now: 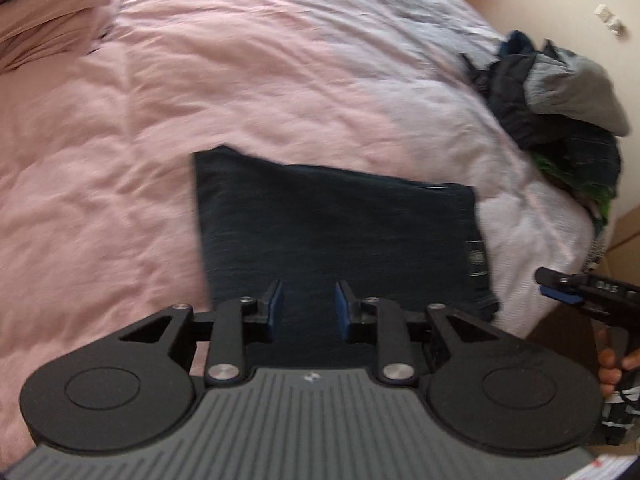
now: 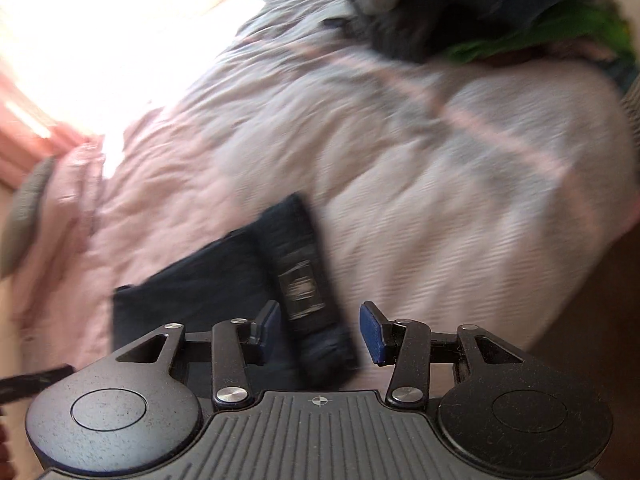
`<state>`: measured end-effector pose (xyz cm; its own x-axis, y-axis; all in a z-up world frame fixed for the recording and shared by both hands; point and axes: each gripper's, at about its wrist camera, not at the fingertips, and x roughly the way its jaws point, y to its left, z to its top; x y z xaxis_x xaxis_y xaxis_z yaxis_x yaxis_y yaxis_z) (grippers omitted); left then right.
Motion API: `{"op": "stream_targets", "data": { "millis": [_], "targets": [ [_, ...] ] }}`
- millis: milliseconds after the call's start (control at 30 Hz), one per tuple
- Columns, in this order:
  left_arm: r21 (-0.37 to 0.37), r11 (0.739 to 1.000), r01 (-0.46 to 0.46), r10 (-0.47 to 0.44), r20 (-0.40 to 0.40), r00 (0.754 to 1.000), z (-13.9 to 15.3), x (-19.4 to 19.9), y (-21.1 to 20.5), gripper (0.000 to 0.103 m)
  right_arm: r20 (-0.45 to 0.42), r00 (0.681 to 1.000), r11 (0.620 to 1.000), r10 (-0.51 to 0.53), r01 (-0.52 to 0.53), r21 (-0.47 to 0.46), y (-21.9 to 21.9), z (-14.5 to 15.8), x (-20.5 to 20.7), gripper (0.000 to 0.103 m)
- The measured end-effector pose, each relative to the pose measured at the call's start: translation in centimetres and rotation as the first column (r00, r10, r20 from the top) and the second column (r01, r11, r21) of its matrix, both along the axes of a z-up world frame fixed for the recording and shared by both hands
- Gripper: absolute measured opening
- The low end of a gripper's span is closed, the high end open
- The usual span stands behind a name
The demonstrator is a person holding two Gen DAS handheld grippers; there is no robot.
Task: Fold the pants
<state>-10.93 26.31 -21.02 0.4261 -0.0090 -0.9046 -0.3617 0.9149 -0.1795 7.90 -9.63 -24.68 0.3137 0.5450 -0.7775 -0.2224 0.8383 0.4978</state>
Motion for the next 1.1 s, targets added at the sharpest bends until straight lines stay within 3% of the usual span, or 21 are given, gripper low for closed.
{"op": "stream_targets", "data": {
  "millis": [167, 400, 500, 533, 633, 733, 767, 833, 967, 1067, 1100],
  "targets": [
    [0.058, 0.984, -0.168, 0.172, -0.074, 0.982, -1.2, -4.6, 5.9, 0.022, 0.005, 0.991, 0.987, 0.135, -0.135, 0.087, 4.4, -3.2, 1.2, 0.042],
    [0.049, 0.968, -0.247, 0.25, -0.075, 0.965, -1.3, -6.2, 6.7, 0.022, 0.009, 0.98, 0.973, 0.201, -0.2, 0.116, 8.1, -7.1, 4.9, 0.041],
    [0.053, 0.969, -0.243, 0.246, -0.066, 0.967, -1.8, -5.9, 6.5, 0.022, -0.001, 0.966, 0.962, 0.257, -0.256, 0.089, 9.5, -7.8, 5.9, 0.001],
    [0.051, 0.969, -0.241, 0.244, -0.061, 0.968, -1.9, -5.7, 6.5, 0.022, 0.019, 0.959, 0.956, 0.281, -0.282, 0.084, 9.7, -7.3, 5.9, 0.0],
    [0.044, 0.974, -0.22, 0.222, -0.042, 0.974, -1.9, -5.4, 6.5, 0.022, 0.176, 0.926, 0.927, 0.333, -0.356, 0.118, 8.7, -3.5, 5.2, 0.0],
    [0.049, 0.98, -0.193, 0.195, -0.039, 0.98, -2.3, -4.6, 6.1, 0.022, 0.231, 0.944, 0.958, 0.236, -0.266, 0.109, 6.3, -1.8, 6.0, 0.0],
    [0.046, 0.982, -0.186, 0.188, -0.043, 0.981, -2.6, -4.2, 5.9, 0.022, 0.216, 0.953, 0.966, 0.213, -0.239, 0.1, 5.6, -2.2, 6.5, 0.0],
    [0.034, 0.985, -0.172, 0.174, -0.055, 0.983, -3.5, -3.4, 5.3, 0.022, 0.102, 0.972, 0.971, 0.212, -0.221, 0.089, 5.0, -4.5, 7.6, 0.0],
    [0.03, 0.99, -0.14, 0.141, -0.074, 0.987, -4.8, -1.7, 4.1, 0.022, 0.033, 0.984, 0.982, 0.173, -0.174, 0.072, 5.5, -6.4, 8.6, 0.0],
    [0.031, 0.992, -0.121, 0.123, -0.062, 0.991, -4.7, -0.5, 3.6, 0.022, -0.041, 0.988, 0.987, 0.15, -0.148, 0.056, 5.4, -6.9, 9.8, 0.011],
    [0.036, 0.993, -0.113, 0.115, -0.056, 0.992, -4.6, 0.0, 3.5, 0.022, -0.043, 0.987, 0.988, 0.155, -0.154, 0.023, 5.5, -6.6, 10.0, 0.02]
  ]
}}
